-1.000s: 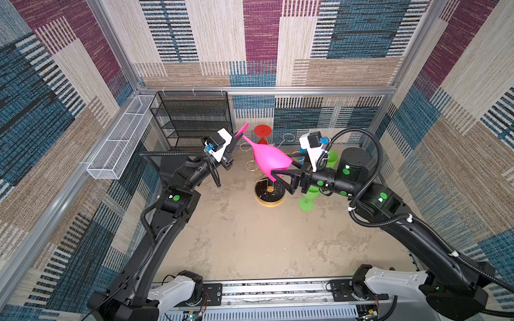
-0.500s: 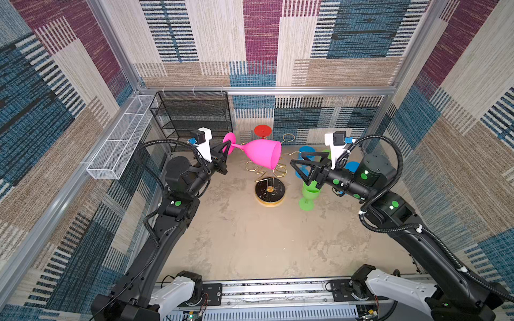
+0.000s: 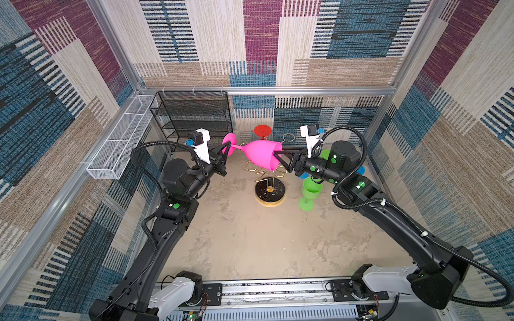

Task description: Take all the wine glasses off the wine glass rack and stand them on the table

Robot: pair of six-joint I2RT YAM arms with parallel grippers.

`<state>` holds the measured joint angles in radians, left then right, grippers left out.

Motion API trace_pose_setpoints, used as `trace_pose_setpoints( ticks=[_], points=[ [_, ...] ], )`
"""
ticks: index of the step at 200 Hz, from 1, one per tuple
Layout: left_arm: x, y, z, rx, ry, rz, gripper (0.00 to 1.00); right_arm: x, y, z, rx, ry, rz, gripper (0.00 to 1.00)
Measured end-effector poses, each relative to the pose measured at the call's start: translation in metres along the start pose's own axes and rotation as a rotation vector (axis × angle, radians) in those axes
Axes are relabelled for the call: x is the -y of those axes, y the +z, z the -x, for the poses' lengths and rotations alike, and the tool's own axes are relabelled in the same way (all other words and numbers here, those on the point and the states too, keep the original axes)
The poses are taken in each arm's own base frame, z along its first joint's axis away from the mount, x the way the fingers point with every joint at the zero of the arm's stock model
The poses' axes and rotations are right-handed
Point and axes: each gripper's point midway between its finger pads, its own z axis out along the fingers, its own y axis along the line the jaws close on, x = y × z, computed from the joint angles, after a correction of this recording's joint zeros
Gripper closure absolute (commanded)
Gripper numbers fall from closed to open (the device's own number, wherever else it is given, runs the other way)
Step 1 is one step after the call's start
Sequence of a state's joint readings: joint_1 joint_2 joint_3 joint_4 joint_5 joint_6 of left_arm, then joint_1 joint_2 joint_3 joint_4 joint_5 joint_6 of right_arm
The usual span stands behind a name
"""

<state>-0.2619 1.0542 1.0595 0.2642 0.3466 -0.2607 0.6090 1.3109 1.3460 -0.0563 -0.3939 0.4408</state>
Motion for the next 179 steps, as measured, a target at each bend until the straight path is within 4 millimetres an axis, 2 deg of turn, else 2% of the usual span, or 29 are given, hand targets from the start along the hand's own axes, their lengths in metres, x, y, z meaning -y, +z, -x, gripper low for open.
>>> trace_pose_setpoints(
  ticks=[67, 88, 105, 151, 179],
  points=[
    [-0.001, -0.002, -0.011, -0.018, -0.003, -0.003, 1.0, -0.015, 0.018, -0.012, -0.036, 0.01, 0.041, 1.0],
    [-0.002, -0.006, -0.014, -0.014, -0.002, 0.01, 0.83, -0.014, 0.019, -0.016, -0.046, 0.014, 0.028, 1.0],
    [-0.004, -0.01, -0.014, -0.008, 0.003, 0.027, 0.63, -0.016, 0.017, -0.017, -0.053, 0.017, 0.027, 1.0],
    [-0.007, -0.028, -0.016, 0.02, 0.044, 0.069, 0.22, -0.021, 0.003, -0.012, -0.047, 0.017, 0.004, 1.0],
    [-0.012, -0.038, -0.022, 0.018, 0.056, 0.099, 0.17, -0.02, -0.011, -0.009, -0.042, -0.005, -0.039, 1.0]
  ],
)
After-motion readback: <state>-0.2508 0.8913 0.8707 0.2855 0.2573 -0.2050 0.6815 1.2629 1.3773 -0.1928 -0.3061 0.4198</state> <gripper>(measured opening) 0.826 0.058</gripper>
